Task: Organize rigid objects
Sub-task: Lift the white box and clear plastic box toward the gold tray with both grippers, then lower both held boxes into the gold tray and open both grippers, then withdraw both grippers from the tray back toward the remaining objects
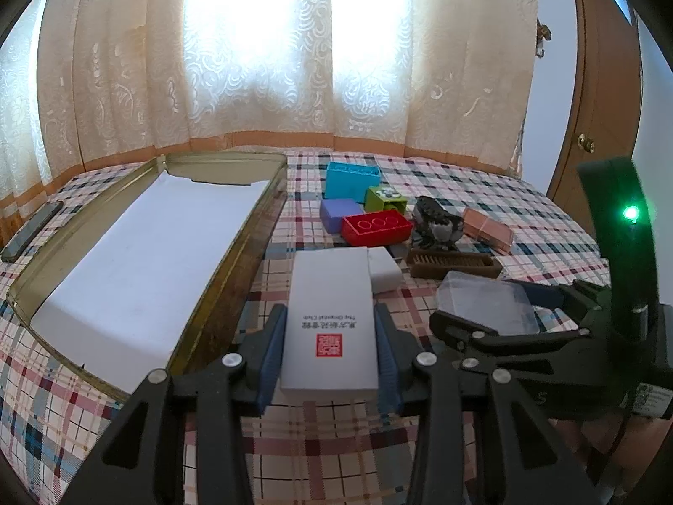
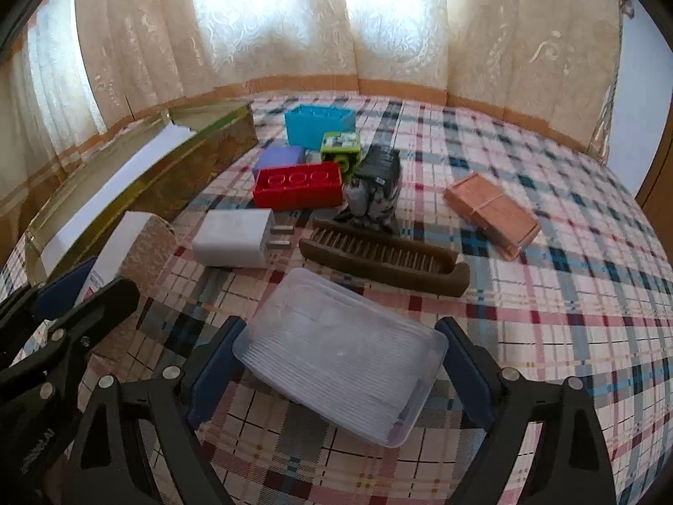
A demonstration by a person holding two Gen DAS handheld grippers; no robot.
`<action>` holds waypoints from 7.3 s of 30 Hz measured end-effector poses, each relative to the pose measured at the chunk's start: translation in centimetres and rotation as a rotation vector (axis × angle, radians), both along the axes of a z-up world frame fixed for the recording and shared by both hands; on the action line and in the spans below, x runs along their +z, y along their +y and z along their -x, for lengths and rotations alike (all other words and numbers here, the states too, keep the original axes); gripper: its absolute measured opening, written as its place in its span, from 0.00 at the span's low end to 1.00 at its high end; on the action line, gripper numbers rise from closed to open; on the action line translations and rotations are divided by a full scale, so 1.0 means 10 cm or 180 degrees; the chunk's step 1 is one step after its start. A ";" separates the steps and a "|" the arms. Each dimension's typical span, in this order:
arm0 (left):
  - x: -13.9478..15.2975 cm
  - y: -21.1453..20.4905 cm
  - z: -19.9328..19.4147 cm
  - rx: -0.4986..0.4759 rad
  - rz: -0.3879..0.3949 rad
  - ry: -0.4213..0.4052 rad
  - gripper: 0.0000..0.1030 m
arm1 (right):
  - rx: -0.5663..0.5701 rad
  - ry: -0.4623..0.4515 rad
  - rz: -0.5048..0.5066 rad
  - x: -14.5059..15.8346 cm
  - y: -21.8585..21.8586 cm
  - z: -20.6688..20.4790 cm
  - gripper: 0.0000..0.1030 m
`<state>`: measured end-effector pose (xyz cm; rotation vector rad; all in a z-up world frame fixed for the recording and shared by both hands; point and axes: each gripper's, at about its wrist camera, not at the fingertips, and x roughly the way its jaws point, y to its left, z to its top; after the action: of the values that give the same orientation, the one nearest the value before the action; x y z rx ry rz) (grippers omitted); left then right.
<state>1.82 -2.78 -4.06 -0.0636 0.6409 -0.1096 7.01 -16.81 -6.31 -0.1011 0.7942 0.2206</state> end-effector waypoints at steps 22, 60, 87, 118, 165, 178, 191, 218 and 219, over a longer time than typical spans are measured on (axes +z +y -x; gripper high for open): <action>0.06 0.01 0.11 0.0015 0.0031 -0.0209 0.39 | -0.0047 -0.0642 -0.0137 0.25 -0.07 0.29 0.89; 0.18 -0.06 0.42 0.0029 -0.0164 -0.0802 0.39 | -0.0194 -0.1225 -0.0282 0.43 -0.21 0.59 0.89; 0.23 0.19 0.60 0.0272 -0.0200 -0.1139 0.39 | -0.0319 -0.1710 -0.0325 0.52 -0.12 0.79 0.89; 0.21 0.96 0.64 0.0744 -0.0140 -0.1080 0.39 | 0.0254 -0.1624 -0.0282 0.48 0.70 0.75 0.89; 0.33 1.64 0.10 0.0832 -0.0011 -0.0403 0.39 | 0.0892 -0.1287 -0.0232 0.66 1.43 0.30 0.89; 0.41 1.82 -0.56 0.0676 -0.0039 0.0011 0.39 | 0.1054 -0.0656 -0.0302 0.67 1.75 -0.55 0.89; 0.35 1.91 -0.71 0.0816 -0.0178 0.0142 0.64 | 0.1142 -0.0378 -0.0401 0.53 1.85 -0.77 0.92; 0.22 -0.03 -0.42 -0.0160 -0.0289 0.0040 0.92 | 0.0103 -0.0736 -0.0237 0.50 -0.37 -0.26 0.94; 0.19 -0.09 -0.46 -0.0179 -0.0299 0.0080 0.92 | 0.0103 -0.0698 -0.0207 0.46 -0.43 -0.28 0.94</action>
<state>6.46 -3.63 -2.14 0.0439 0.6722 -0.1329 9.83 -21.06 -1.67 -0.0752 0.5670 0.2610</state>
